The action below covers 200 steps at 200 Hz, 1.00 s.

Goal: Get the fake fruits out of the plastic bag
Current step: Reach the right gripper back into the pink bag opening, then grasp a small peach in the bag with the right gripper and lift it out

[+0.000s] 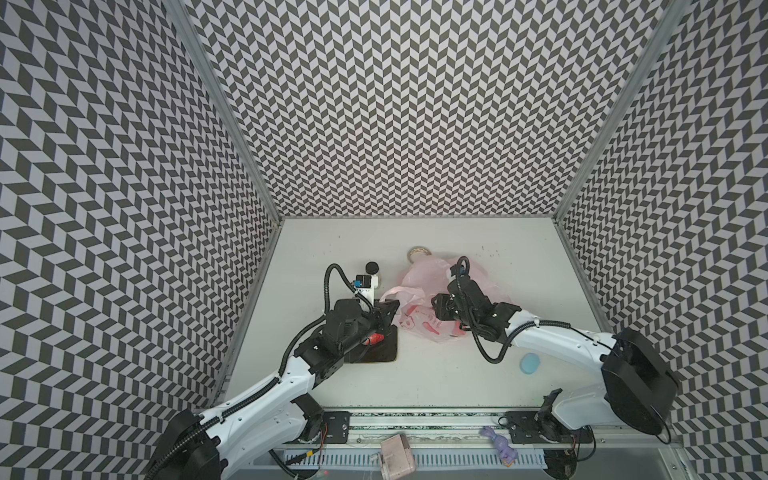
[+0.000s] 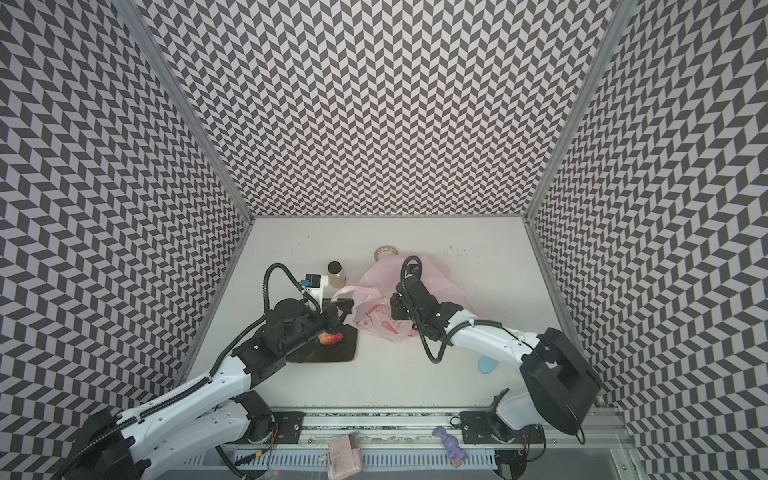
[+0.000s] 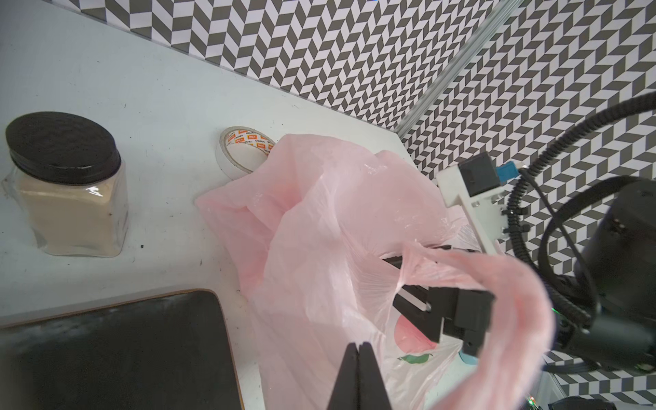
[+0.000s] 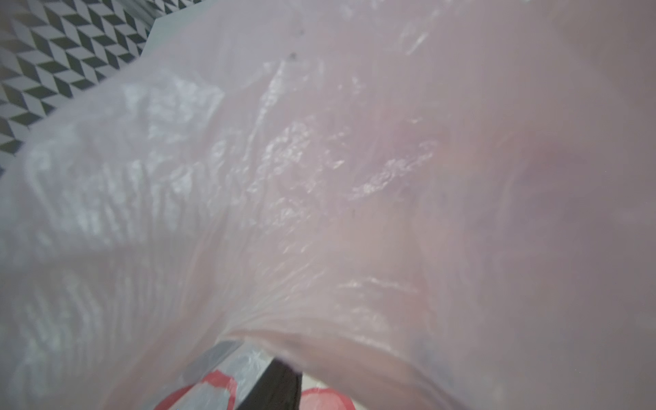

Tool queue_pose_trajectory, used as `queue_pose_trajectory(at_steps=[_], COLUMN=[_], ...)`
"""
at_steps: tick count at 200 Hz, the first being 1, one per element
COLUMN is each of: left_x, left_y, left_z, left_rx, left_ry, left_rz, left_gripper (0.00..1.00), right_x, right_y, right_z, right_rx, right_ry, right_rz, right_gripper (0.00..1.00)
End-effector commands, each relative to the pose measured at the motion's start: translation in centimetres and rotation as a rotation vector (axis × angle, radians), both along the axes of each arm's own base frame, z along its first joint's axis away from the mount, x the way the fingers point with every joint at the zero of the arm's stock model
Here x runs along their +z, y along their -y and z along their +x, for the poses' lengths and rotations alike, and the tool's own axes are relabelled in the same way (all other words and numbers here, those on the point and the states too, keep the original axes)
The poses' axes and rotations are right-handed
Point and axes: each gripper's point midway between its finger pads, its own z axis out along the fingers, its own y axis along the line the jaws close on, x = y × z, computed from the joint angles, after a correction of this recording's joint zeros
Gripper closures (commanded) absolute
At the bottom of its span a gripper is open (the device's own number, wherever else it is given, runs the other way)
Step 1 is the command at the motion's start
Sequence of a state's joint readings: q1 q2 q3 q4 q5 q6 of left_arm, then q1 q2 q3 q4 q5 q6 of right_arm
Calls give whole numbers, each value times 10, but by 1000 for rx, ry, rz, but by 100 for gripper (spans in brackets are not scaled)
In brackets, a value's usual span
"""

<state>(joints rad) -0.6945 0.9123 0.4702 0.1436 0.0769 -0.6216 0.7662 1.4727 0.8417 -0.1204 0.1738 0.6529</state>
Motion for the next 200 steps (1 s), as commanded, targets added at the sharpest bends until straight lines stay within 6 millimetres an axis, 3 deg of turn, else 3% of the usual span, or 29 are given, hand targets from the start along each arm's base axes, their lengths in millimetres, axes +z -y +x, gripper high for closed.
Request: queue_pose_trajectory(at_steps=[1,39,63,106,162,200], left_x=[15,19,24,25,26,27], left_y=[2,3,3,6,7,8], left_z=[4,5,7,9,10,10], left_rx=[5,7,11,10,6,4], left_ry=[25,38,44,49,53,54], left_rz=[-4,-6,-12,-18,-14,-13], left_gripper=[100,100,100,100,100,100], right_x=[1,-27,-47,-66,-85,-74], right_y=[-4,15,25,28,21,18], right_z=[25,41,39,35,34,35], right_rx=[-90,-199,-232,-229,-207,-199], right_ry=[24,-4,-57,-101,-152,-136], right_rz=[39,-101,-187,-228,-240,-215], right_gripper=[55,55,53,48,57,71])
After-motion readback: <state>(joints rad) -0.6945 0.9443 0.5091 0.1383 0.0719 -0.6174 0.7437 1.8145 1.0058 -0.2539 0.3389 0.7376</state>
